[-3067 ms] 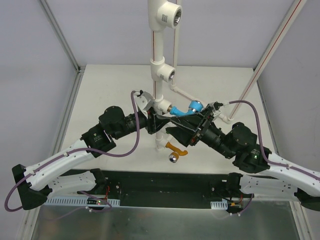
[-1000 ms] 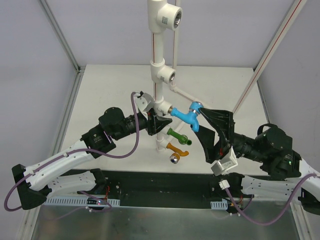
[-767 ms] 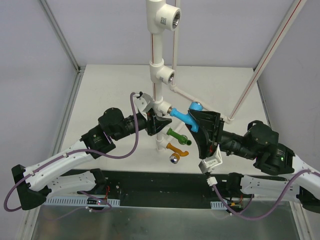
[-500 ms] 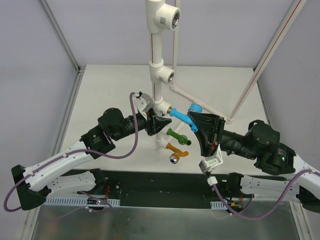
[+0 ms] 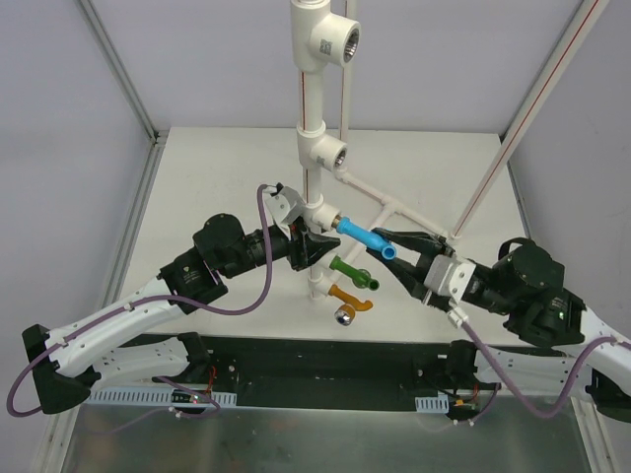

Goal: Install the water faucets
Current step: Screw the water faucet onto the adaptor.

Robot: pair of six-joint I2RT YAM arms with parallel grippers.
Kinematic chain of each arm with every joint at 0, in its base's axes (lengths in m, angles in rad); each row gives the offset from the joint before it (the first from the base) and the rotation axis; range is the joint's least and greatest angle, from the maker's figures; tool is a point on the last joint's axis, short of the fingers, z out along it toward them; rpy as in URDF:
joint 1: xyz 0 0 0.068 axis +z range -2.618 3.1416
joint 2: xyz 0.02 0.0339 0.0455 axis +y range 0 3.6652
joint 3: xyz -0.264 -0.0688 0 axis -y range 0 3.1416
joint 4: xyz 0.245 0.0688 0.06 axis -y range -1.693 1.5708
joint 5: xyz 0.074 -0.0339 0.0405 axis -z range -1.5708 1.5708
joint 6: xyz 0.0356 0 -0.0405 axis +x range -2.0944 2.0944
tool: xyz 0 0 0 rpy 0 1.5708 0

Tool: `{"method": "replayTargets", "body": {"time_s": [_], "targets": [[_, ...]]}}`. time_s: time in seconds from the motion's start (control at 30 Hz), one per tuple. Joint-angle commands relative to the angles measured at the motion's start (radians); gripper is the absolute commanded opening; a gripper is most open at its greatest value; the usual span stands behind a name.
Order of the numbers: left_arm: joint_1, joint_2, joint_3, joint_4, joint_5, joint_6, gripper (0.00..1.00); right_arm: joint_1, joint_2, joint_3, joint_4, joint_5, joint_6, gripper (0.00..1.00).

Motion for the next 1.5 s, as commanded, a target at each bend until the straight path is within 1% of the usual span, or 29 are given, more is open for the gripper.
{"method": "replayTargets", "body": {"time_s": [0.0, 0.07, 0.1, 0.17, 0.2, 0.27, 0.4, 0.43, 0.5, 0.53, 0.6, 0.63, 0.67, 0.7, 0.83, 0.9, 1.0, 1.03, 1.07, 1.1, 1.2, 1.27, 1.3, 1.37, 1.47], "targets": [[-0.015, -0.001, -0.011, -0.038, 0.044, -0.22, 0.0, 0.005, -0.042, -0.083, 0.128, -0.055, 0.683, 0.0], [-0.015, 0.003, -0.008, -0.038, 0.043, -0.22, 0.0, 0.004, -0.057, -0.147, 0.252, -0.046, 0.931, 0.0], [-0.013, 0.005, -0.009, -0.038, 0.041, -0.22, 0.0, 0.005, -0.066, -0.172, 0.309, -0.011, 1.119, 0.0], [-0.013, 0.008, -0.009, -0.038, 0.033, -0.22, 0.0, 0.005, -0.08, -0.224, 0.393, 0.096, 1.373, 0.0], [-0.015, 0.009, -0.009, -0.04, 0.03, -0.218, 0.0, 0.004, -0.086, -0.241, 0.413, 0.15, 1.474, 0.0], [-0.013, 0.017, -0.003, -0.044, 0.029, -0.217, 0.0, 0.005, -0.085, -0.242, 0.403, 0.263, 1.726, 0.0], [-0.013, 0.031, 0.008, -0.05, 0.029, -0.214, 0.0, 0.005, -0.079, -0.187, 0.271, 0.411, 2.142, 0.0], [-0.013, 0.031, 0.011, -0.049, 0.027, -0.214, 0.0, 0.005, -0.083, -0.183, 0.242, 0.437, 2.257, 0.03], [-0.015, 0.032, 0.011, -0.047, 0.027, -0.217, 0.0, 0.004, -0.099, -0.189, 0.223, 0.448, 2.397, 0.16], [-0.012, 0.029, 0.011, -0.046, 0.026, -0.217, 0.0, 0.005, -0.103, -0.192, 0.225, 0.437, 2.428, 0.28], [-0.013, 0.026, 0.008, -0.046, 0.023, -0.218, 0.0, 0.005, -0.103, -0.181, 0.222, 0.408, 2.418, 0.49], [-0.015, 0.025, 0.006, -0.046, 0.016, -0.218, 0.0, 0.004, -0.109, -0.178, 0.222, 0.402, 2.382, 0.7], [-0.015, 0.022, 0.006, -0.047, 0.015, -0.218, 0.0, 0.005, -0.123, -0.176, 0.213, 0.408, 2.332, 0.77], [-0.012, 0.022, 0.008, -0.052, 0.012, -0.218, 0.0, 0.005, -0.143, -0.176, 0.185, 0.423, 2.289, 0.8], [-0.012, 0.011, 0.012, -0.061, 0.001, -0.215, 0.0, 0.005, -0.249, -0.199, 0.083, 0.559, 2.084, 0.85], [-0.011, 0.008, 0.011, -0.067, -0.002, -0.214, 0.0, 0.005, -0.296, -0.196, 0.035, 0.621, 1.912, 0.85], [-0.012, 0.006, 0.015, -0.073, -0.002, -0.212, 0.0, 0.004, -0.33, -0.14, -0.023, 0.655, 1.55, 0.86], [-0.013, 0.008, 0.019, -0.078, 0.0, -0.211, 0.0, 0.005, -0.326, -0.12, -0.031, 0.64, 1.347, 0.85], [-0.013, 0.008, 0.02, -0.08, -0.002, -0.211, 0.0, 0.005, -0.317, -0.097, -0.039, 0.62, 1.257, 0.85], [-0.013, 0.006, 0.022, -0.081, -0.003, -0.209, 0.0, 0.005, -0.306, -0.072, -0.054, 0.579, 1.103, 0.86], [-0.012, 0.009, 0.022, -0.084, -0.005, -0.209, 0.0, 0.005, -0.292, -0.057, -0.095, 0.395, 0.609, 0.87], [-0.013, 0.011, 0.026, -0.087, 0.0, -0.209, 0.0, 0.005, -0.295, -0.075, -0.108, 0.272, 0.345, 0.88], [-0.012, 0.012, 0.029, -0.087, 0.003, -0.209, 0.0, 0.005, -0.298, -0.092, -0.088, 0.22, 0.207, 0.89], [-0.013, 0.014, 0.031, -0.089, 0.003, -0.211, 0.0, 0.005, -0.296, -0.123, -0.062, 0.12, -0.013, 0.89], [-0.012, 0.015, 0.032, -0.087, 0.006, -0.214, 0.0, 0.005, -0.269, -0.146, 0.028, 0.014, -0.237, 0.89]]}}
